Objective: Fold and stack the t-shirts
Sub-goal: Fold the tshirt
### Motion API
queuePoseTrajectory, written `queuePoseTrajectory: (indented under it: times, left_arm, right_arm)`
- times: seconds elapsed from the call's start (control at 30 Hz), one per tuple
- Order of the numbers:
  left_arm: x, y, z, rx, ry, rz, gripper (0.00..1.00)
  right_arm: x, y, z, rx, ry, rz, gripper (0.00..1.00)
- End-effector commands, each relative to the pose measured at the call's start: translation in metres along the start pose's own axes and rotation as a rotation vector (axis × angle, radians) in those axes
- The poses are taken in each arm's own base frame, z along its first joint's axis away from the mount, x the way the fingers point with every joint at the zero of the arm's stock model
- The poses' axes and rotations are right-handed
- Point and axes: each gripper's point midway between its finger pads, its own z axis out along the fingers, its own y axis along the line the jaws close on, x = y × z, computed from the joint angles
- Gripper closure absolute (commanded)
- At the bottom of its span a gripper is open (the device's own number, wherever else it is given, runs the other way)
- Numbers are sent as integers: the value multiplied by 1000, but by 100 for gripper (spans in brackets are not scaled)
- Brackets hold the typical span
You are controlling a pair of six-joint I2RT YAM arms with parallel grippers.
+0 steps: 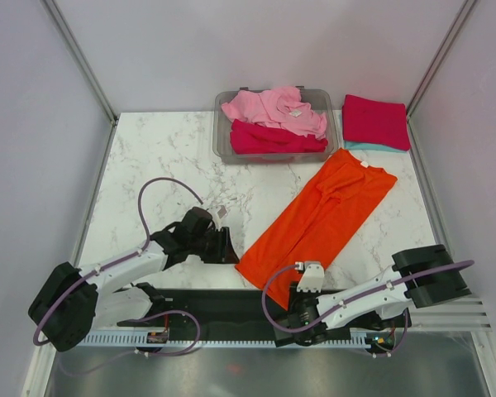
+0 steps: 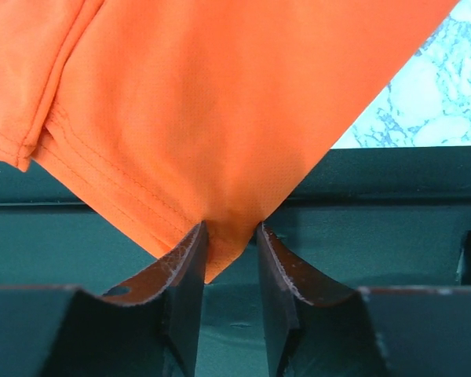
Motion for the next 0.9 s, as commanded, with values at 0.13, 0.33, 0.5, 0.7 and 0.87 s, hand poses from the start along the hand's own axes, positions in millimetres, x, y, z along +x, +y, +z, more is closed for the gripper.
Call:
queuePoseTrajectory:
  times: [0.13, 0.33, 0.5, 0.7, 0.87]
  left_arm:
    - [-2, -12, -2, 62, -21, -14, 51]
    - [-1, -20, -5, 111, -18, 8, 49]
    - [6, -23, -3, 145, 2, 21, 48]
    - [17, 13, 0, -15, 6, -5, 50]
    - [10, 32, -10, -129, -81, -29, 49]
  right_arm:
    - [29, 82, -21, -195, 159, 254, 93]
    - [26, 76, -23, -168, 145, 234, 100]
    - [24, 69, -22, -162, 143, 244, 100]
    - [20, 64, -23, -161, 134, 253, 100]
    - [23, 57, -21, -150, 139, 256, 100]
